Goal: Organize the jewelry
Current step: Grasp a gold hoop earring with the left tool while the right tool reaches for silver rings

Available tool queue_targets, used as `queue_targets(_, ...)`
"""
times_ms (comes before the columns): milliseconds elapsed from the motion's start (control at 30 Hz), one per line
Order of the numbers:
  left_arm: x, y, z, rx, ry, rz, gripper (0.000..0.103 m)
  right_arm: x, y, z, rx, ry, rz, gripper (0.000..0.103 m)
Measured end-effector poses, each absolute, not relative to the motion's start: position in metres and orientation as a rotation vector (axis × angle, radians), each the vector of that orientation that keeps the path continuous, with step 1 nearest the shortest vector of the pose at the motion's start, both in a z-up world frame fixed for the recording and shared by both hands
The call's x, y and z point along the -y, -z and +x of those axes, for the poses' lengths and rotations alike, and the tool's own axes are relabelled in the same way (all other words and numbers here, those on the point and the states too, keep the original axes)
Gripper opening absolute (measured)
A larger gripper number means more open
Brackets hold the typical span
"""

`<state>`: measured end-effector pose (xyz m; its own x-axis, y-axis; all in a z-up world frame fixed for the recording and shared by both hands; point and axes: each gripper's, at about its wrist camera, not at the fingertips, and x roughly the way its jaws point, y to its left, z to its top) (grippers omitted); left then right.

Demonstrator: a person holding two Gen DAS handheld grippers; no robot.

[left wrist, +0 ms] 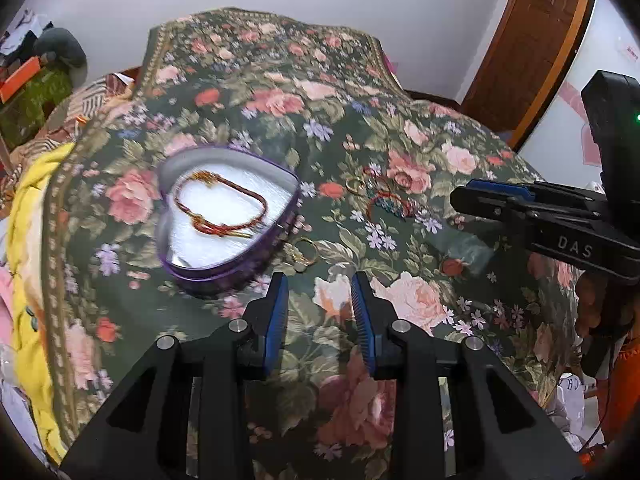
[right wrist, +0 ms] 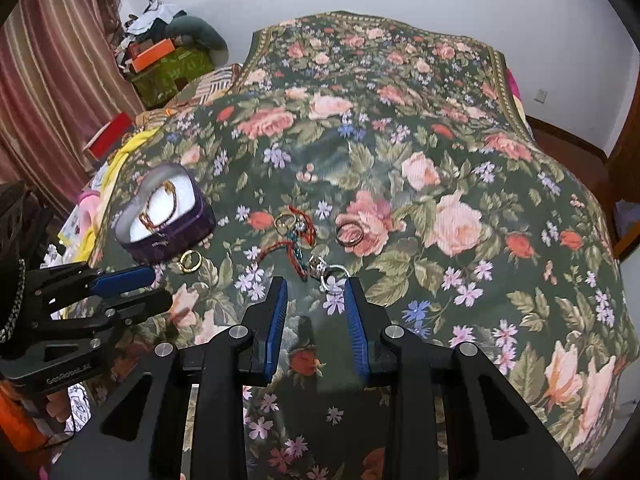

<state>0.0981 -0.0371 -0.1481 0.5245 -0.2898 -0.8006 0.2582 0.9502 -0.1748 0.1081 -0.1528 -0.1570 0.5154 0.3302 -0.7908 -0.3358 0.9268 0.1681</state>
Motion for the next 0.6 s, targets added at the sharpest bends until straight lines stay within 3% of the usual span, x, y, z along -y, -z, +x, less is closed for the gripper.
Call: queue_targets(600,0.044,0.171,0.127,-0.987,0.333,-0.050,0.032,0.150,0.175,0.128,-1.000,-0.409,-0.043,0.026)
